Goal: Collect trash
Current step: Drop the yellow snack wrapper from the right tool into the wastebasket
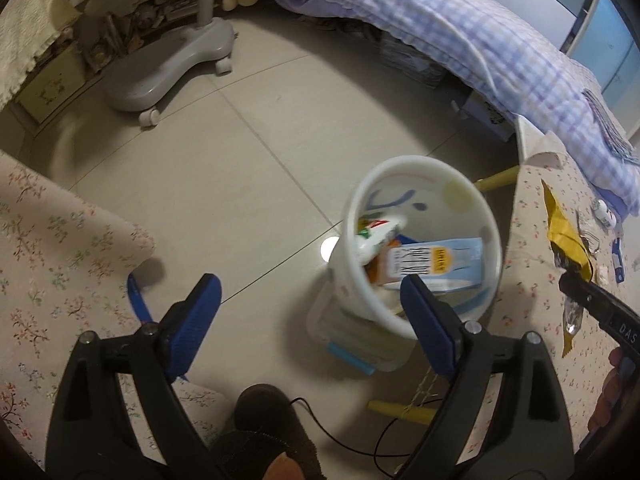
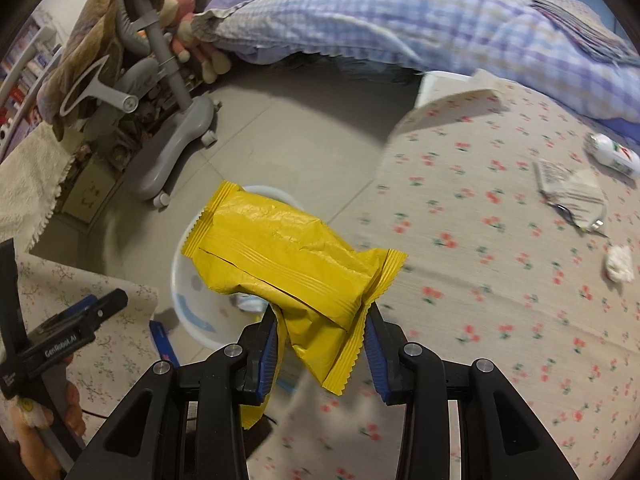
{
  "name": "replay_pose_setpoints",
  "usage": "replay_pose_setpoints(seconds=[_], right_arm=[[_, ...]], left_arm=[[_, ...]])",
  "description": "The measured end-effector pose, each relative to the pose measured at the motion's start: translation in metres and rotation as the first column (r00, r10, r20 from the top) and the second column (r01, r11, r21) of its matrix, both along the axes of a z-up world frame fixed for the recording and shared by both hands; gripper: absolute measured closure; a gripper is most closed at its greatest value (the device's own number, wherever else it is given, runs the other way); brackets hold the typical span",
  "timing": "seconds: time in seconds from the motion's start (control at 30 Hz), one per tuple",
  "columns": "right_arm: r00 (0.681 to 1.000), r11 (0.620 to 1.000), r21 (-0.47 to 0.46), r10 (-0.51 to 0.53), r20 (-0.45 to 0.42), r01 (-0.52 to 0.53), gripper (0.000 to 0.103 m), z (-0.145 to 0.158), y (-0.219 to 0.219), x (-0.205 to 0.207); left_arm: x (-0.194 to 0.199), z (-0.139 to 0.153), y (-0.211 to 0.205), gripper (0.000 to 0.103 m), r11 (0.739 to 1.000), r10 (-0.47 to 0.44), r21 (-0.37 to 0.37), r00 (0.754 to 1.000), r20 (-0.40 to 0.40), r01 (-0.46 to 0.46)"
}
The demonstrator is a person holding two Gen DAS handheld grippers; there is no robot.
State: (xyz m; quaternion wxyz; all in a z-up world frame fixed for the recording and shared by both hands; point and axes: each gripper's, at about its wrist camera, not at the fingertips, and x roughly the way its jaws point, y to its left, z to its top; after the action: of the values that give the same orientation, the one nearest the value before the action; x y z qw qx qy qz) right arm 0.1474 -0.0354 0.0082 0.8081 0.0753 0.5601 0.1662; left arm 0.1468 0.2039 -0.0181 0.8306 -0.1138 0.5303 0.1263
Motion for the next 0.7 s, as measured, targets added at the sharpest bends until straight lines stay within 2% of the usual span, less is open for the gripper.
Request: replay_pose_setpoints(seconds=[0.27,0.33,0.4,0.6,0.7], right_arm=[[0.999,0.999,0.003,0.040,0.011,-0.040,0.061,-0.010,0.037,0.010],[0.999,0.998,0.042,0.040,0.014,-0.040,0.043,-0.013,0.042,0.013],[0.999,0.996,0.077,0.034,0.005,-0.035,0.033,-0.013,0.043,0.016],[1.000,0.996,0.083,0.023,0.007,-0.023,0.031,-0.012,0.043,0.019],[1.000,0.996,0.088,0.019,0.001,-0.019,0.031,-0.012,0.039,0.017]], left_arm=[[-0.010,-0.004,0.025,0.012,0.999,0.023,0.044,1.000,-0.013,-0.022],[-0.012,-0.005,0.030,0.012,0.998,0.021,0.055,1.000,-0.013,-0.021],[-0.015,-0.007,0.034,0.012,0.998,0.022,0.064,1.000,-0.018,-0.021],[-0.018,-0.006,0.043,0.012,0.999,0.044,0.021,0.999,-0.017,-0.044],[-0.017,-0.003,0.037,0.012,0.999,0.027,0.026,1.000,-0.008,-0.027]])
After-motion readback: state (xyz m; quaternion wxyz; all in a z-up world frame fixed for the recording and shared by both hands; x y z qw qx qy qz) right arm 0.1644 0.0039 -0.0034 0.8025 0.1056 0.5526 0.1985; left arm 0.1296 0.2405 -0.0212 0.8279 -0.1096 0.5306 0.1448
